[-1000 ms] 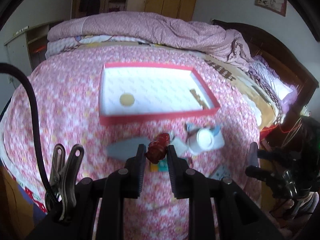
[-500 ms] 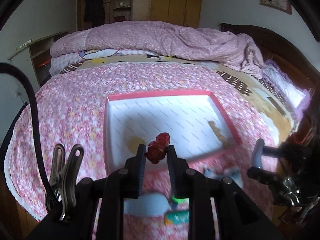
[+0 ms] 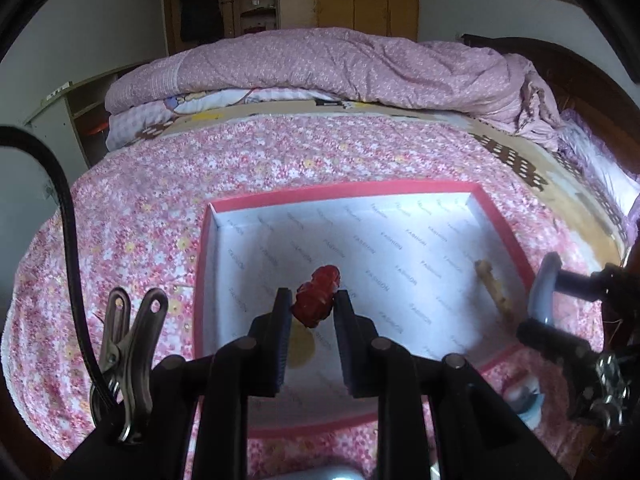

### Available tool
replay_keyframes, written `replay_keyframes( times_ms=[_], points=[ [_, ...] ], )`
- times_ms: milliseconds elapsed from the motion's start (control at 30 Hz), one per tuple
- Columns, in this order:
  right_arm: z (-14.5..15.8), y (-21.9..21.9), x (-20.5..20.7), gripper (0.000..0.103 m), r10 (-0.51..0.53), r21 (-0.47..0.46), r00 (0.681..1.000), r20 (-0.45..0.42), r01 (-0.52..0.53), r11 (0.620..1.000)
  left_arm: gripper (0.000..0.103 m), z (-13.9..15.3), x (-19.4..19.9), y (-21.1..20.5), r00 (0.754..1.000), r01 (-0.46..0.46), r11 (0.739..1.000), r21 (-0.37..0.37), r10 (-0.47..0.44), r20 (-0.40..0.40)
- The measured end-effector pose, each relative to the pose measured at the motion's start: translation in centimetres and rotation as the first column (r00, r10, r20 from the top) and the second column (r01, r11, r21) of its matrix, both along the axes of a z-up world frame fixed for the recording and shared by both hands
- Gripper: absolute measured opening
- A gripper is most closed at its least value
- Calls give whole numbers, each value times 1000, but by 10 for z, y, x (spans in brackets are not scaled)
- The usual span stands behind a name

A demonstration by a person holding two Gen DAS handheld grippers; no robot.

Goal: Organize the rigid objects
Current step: 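Carry the red figure over the pink tray with the left tool while the right tool carries the grey handle, then open the left tool to drop the red figure in the tray while the right tool releases the grey handle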

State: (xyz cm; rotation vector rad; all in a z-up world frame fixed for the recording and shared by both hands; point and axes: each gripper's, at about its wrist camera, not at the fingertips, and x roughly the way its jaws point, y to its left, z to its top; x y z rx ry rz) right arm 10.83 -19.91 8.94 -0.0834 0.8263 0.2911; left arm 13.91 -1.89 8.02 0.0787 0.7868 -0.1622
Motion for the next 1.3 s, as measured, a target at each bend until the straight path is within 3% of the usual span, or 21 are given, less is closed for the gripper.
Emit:
replay_keyframes(
  times_ms=[300, 533, 800, 867, 933, 967, 1300],
  points=[
    [-6, -16, 38, 63, -45, 93, 998, -44, 49, 994, 22, -12, 16, 0, 1000, -3, 1000, 2, 3, -18],
    [-17, -8, 62, 63, -56, 97, 996, -74, 64, 993, 22, -21, 39, 5, 999, -31, 999, -13, 31, -34],
    [-29, 1, 81, 63, -50, 57, 994, -97, 56, 997, 23, -31, 53, 3, 999, -25, 1000, 19, 26, -32],
    [-32, 2, 85, 63, -54, 52, 993, -104, 60, 997, 30, -32, 55, 1, 1000, -21, 999, 30, 22, -23],
    [-35, 2, 88, 63, -54, 55, 992, -111, 60, 997, 55, -33, 56, 0, 1000, -10, 999, 37, 11, -16],
    [-35, 3, 88, 63, -56, 48, 993, -108, 61, 997, 59, -34, 57, -1, 1000, -13, 999, 46, 14, -17],
    [-38, 10, 84, 65, -52, -3, 995, -89, 51, 999, 68, -36, 55, -1, 999, -9, 999, 48, 11, -36]
  ],
)
